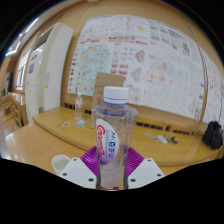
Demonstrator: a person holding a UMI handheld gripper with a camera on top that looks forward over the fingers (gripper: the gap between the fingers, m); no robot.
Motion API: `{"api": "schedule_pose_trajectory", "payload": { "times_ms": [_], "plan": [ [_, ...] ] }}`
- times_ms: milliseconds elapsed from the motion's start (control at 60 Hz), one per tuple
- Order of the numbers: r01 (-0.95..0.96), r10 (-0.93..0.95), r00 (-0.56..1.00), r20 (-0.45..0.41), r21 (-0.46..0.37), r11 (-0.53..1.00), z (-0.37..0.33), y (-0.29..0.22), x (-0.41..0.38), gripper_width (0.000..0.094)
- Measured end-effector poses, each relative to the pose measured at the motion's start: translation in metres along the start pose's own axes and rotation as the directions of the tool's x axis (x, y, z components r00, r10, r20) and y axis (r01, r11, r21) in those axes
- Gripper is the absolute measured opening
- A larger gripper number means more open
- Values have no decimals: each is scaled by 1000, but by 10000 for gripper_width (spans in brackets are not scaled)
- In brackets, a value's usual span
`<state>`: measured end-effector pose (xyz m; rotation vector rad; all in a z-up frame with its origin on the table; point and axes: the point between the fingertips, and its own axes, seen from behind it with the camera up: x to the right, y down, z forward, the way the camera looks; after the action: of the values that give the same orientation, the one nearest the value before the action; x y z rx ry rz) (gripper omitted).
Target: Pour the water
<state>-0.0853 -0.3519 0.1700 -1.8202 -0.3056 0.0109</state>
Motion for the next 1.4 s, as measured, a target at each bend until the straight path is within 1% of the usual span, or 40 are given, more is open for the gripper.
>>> {"api": "schedule_pose_trajectory", "payload": {
  "times_ms": [67, 167, 233, 367, 383, 400, 417, 433, 450, 467, 483, 533, 583, 650, 700, 733, 783, 833, 883, 983, 1150, 1267, 1400],
  "plan": [
    [-27, 27, 1000, -5, -27, 999, 17, 33, -5, 296],
    [-59, 61, 998, 25, -74, 995, 30, 69, 2, 295],
    [-71, 73, 997, 26, -75, 995, 43, 87, -1, 297],
    [-115, 118, 993, 22, -106, 988, 57, 123, -2, 299],
    [-122, 125, 992, 22, -114, 986, 58, 129, -3, 337],
    [-129, 131, 991, 25, -91, 988, 58, 126, -3, 310],
    [-128, 130, 991, 25, -63, 990, 58, 123, -1, 312],
    [-126, 128, 992, 24, -69, 990, 58, 127, -1, 334],
    [-125, 127, 991, 29, -61, 990, 56, 127, -2, 319],
    [-124, 125, 992, 31, -46, 991, 57, 125, -2, 340],
    [-122, 123, 992, 31, -51, 991, 55, 128, -2, 330],
    [-124, 125, 992, 34, -32, 992, 54, 129, -3, 368],
    [-112, 113, 993, 33, -28, 993, 53, 128, -3, 438],
    [-116, 118, 993, 23, -66, 991, 52, 127, -3, 498],
    [-119, 120, 993, 2, -120, 986, 48, 132, -1, 559],
    [-119, 120, 993, -2, -145, 982, 45, 140, 2, 687],
    [-128, 127, 992, -14, -185, 974, 33, 134, -1, 870],
    [-130, 127, 992, -29, -190, 973, 16, 121, -2, 830],
    [-119, 110, 992, -54, -185, 976, 0, 111, -3, 862],
    [-98, 74, 991, -112, -223, 970, -52, 88, -4, 846],
    [-171, 113, 972, -207, -287, 943, -156, 65, -36, 852],
    [-214, 150, 960, -235, -275, 937, -218, 46, -67, 851],
    [-209, 143, 957, -253, -259, 943, -270, 32, -94, 854]
  ]
}}
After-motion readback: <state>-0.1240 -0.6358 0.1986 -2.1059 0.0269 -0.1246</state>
